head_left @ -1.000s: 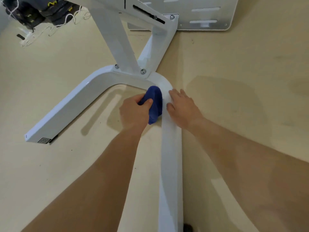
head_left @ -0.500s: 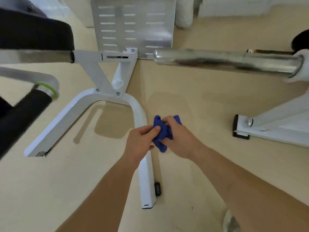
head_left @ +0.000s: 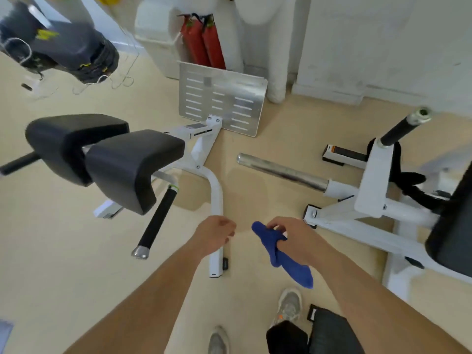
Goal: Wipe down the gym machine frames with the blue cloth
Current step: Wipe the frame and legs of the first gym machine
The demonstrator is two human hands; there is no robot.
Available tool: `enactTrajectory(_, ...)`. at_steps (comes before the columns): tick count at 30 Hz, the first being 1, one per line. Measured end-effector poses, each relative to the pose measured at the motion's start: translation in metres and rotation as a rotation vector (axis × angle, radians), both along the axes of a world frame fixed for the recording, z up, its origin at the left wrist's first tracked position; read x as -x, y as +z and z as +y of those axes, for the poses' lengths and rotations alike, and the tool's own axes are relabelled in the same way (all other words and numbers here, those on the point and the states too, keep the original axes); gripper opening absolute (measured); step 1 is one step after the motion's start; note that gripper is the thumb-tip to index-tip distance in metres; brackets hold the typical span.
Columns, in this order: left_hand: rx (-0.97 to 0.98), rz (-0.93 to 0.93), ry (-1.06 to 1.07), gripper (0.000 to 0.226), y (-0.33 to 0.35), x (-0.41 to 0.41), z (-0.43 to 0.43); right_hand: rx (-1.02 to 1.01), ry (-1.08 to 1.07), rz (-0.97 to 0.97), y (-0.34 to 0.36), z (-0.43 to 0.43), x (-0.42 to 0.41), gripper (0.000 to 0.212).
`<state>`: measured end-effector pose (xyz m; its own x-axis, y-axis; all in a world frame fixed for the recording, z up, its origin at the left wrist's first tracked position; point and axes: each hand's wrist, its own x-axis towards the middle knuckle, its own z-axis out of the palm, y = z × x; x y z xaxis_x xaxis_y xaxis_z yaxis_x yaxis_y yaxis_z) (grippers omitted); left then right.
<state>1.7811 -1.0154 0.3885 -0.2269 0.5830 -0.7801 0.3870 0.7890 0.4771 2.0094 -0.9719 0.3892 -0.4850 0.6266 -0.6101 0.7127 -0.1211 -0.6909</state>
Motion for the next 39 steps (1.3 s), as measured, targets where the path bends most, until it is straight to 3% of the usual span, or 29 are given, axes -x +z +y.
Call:
enactTrajectory(6,-0.086,0.064,-0.057,0.026,0.115,0.001,0.028,-0.007,0.026,-0.063,0.115,0.042,-0.015,0.035)
enactTrajectory(11,-0.115,0.149,-0.005,0.026,0.169,0.041,0.056,-0.045,0.085,-0.1,0.173,0.102,0.017,0.033)
enactTrajectory(15,-0.149,0.222,0.036,0.024,0.194,0.085,0.088,-0.073,0.112,-0.104,0.203,0.158,0.065,0.031)
enactTrajectory(23,-0.198,0.186,0.089,0.025,0.238,0.179,0.154,-0.191,0.21,-0.115,0.241,0.265,0.199,0.035)
enactTrajectory(34,-0.174,0.129,0.377,0.029,0.257,0.259,0.175,-0.343,0.452,-0.03,0.292,0.343,0.347,0.038)
enactTrajectory(39,-0.166,0.208,0.445,0.03,0.261,0.285,0.196,-0.372,0.563,-0.001,0.295,0.384,0.392,0.038)
